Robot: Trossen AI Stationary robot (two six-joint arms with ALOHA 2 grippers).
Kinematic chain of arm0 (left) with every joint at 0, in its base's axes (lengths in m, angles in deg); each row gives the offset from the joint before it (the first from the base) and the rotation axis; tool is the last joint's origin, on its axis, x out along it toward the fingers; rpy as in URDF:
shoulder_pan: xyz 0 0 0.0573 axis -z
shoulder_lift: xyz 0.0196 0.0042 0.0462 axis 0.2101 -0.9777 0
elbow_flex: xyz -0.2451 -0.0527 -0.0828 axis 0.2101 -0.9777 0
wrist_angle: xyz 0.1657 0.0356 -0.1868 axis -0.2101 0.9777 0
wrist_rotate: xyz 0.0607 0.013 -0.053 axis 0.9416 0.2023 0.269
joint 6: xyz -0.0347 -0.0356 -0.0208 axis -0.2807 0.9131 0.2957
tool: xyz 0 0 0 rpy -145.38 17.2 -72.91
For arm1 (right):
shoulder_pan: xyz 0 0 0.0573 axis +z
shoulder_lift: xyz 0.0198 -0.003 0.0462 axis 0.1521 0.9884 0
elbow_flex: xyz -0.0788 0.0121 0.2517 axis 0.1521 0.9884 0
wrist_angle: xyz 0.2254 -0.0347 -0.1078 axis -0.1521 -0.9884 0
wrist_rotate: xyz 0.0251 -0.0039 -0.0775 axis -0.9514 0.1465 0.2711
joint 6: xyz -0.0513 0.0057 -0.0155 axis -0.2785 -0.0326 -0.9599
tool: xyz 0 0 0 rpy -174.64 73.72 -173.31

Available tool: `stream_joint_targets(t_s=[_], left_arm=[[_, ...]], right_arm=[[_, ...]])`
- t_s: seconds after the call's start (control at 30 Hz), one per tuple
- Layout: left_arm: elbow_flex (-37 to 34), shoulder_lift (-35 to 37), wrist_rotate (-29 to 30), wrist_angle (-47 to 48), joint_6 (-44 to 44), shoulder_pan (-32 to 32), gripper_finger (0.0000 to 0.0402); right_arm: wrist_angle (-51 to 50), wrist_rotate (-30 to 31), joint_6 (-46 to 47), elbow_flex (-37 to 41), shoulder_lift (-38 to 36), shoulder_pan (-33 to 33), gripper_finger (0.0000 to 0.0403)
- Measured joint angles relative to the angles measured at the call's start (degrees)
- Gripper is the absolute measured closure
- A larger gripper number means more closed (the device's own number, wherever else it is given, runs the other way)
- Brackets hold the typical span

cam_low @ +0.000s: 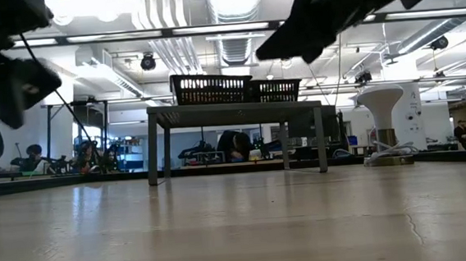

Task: Pick & Place Office Desk Supplies
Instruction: Put the yellow rubber band into the bottom left black bin

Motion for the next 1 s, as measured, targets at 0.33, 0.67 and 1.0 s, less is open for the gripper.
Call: stream_joint_targets(t_s=[0.33,0.67,1.0], left_arm=[[-5.4,0.0,-7.6,0.5,15.7,1.0,0.0283],[-10.0,0.0,-10.0,-5.9,18.1,1.0,0.0283],[-10.9,-5.2,-9.8,-9.4,5.6,1.7,0.0283]], right_arm=[[24.1,-14.4,-5.0,0.3,15.1,0.2,0.0355],[30.9,-23.3,-2.2,0.3,19.9,-1.4,0.0355],[31.1,-23.6,-4.0,0.3,19.8,-1.4,0.0355]])
